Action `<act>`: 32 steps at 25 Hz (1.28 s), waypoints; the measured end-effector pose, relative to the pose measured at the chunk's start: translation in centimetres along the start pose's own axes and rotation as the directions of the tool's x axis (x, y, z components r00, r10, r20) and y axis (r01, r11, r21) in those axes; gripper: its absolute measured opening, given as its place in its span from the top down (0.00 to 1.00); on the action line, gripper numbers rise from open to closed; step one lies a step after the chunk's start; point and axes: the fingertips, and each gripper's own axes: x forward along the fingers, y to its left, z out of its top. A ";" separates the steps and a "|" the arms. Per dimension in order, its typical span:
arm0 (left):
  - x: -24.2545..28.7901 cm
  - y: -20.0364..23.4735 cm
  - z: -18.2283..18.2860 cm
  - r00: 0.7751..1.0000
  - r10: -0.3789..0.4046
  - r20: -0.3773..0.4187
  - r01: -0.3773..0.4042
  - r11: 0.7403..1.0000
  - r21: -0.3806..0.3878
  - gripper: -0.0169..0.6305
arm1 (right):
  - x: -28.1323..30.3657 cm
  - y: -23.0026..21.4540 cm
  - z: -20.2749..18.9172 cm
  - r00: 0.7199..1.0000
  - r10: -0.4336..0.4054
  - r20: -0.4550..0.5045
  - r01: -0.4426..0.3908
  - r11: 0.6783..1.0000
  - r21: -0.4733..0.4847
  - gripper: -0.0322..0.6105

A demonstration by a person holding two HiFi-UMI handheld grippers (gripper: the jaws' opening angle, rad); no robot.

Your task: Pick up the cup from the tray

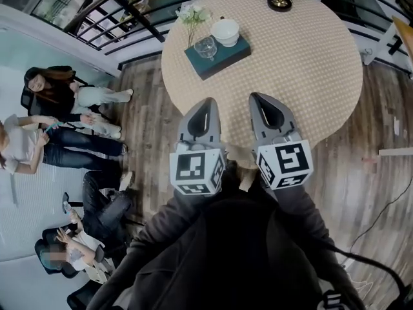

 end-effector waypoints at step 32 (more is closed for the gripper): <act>14.4 12.3 -5.2 0.996 -0.010 -0.085 -0.001 0.991 -0.135 0.97 | 18.2 -2.1 -6.2 0.973 0.014 -0.230 -0.015 1.000 -0.002 0.94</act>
